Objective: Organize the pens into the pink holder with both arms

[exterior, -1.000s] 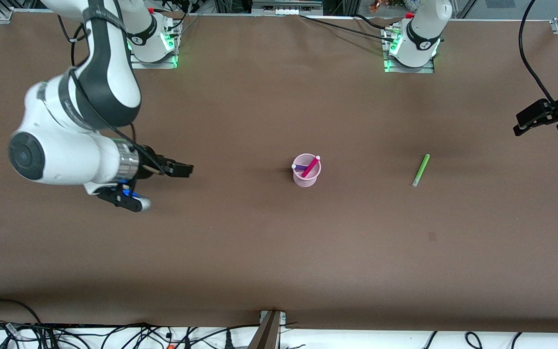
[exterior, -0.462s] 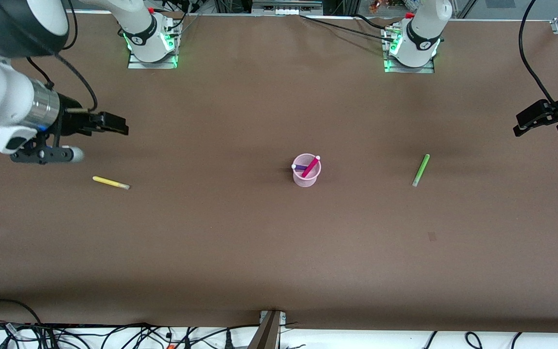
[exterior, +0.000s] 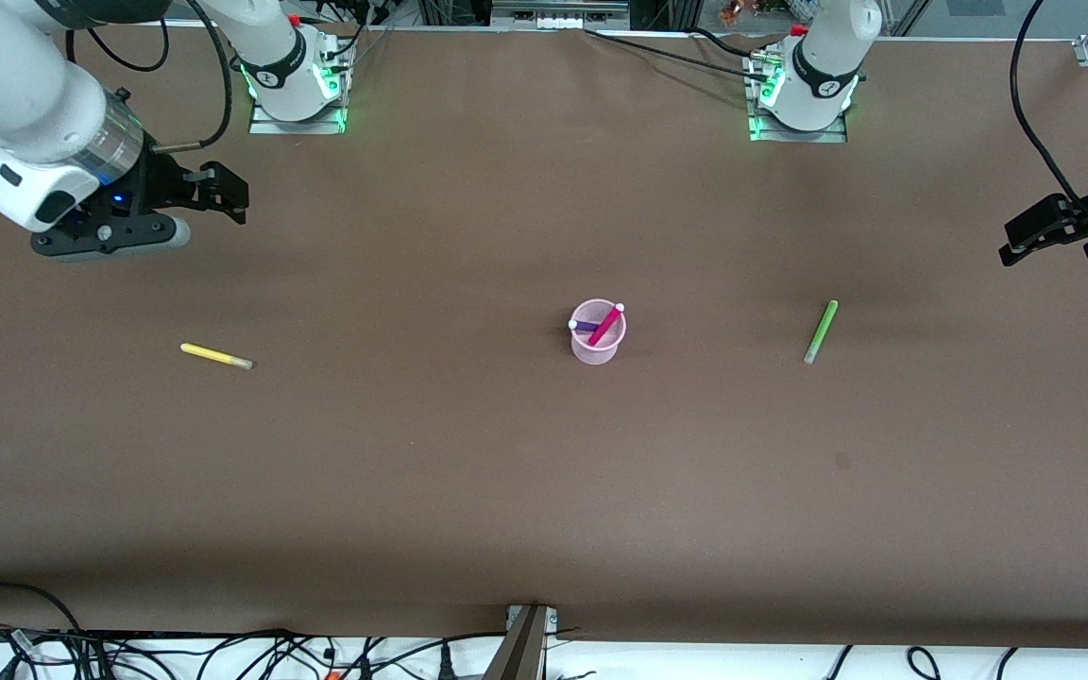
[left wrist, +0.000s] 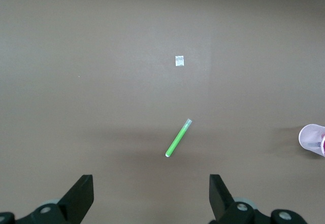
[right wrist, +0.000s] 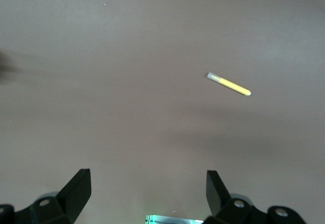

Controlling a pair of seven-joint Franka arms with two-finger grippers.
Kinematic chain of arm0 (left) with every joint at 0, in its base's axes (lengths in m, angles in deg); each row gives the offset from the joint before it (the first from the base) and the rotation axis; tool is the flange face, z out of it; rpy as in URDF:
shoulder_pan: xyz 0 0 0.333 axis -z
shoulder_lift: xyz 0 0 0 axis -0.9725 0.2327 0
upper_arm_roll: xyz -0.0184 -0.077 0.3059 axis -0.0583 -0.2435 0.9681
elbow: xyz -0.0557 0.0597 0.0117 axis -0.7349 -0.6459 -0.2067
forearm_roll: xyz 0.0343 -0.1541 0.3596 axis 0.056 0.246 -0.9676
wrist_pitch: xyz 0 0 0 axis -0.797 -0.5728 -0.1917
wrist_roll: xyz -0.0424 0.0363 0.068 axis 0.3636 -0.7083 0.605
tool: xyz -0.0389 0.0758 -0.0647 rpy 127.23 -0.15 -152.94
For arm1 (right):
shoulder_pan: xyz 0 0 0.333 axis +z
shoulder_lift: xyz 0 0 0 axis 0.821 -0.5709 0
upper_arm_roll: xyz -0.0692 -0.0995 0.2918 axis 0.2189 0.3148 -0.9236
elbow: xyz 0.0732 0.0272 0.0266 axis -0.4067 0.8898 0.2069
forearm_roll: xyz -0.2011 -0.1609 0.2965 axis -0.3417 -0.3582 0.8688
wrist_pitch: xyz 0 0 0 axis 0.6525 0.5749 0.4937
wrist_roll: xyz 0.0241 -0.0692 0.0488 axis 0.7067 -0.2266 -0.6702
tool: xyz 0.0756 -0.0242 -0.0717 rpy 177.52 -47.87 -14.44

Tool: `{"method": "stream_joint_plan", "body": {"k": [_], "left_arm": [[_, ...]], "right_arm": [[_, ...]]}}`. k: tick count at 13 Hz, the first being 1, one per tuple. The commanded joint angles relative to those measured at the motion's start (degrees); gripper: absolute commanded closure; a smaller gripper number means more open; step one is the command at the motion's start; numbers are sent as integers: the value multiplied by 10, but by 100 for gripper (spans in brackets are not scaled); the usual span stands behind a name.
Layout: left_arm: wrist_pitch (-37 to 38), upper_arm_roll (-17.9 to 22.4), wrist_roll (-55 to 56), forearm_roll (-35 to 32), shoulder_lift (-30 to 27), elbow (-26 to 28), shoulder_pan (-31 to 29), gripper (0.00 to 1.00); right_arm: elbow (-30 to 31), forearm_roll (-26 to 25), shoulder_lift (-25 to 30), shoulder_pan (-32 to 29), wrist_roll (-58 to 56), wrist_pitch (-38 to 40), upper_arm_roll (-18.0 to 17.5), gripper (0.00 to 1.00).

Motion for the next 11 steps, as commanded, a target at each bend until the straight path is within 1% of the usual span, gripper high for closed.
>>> {"method": "stream_joint_plan", "body": {"k": [1, 2, 3, 6, 10, 11], "left_arm": [[11, -4, -5, -10, 5, -15, -1, 0], [11, -5, -5, -10, 5, -15, -1, 0], [11, -5, -5, -10, 5, -15, 0, 0], [11, -5, -5, -10, 5, -15, 0, 0], [11, -4, -5, -10, 5, -15, -1, 0], [11, -5, -5, -10, 5, -15, -1, 0]], "right_arm": [[73, -10, 52, -75, -23, -52, -66, 0], [90, -9, 65, -96, -34, -60, -84, 0], [96, -9, 71, -107, -49, -61, -90, 0], [84, -8, 73, -107, -90, -62, -84, 0], [63, -7, 60, -107, -80, -58, -83, 0], [61, -9, 60, -107, -55, -55, -83, 0]]}}
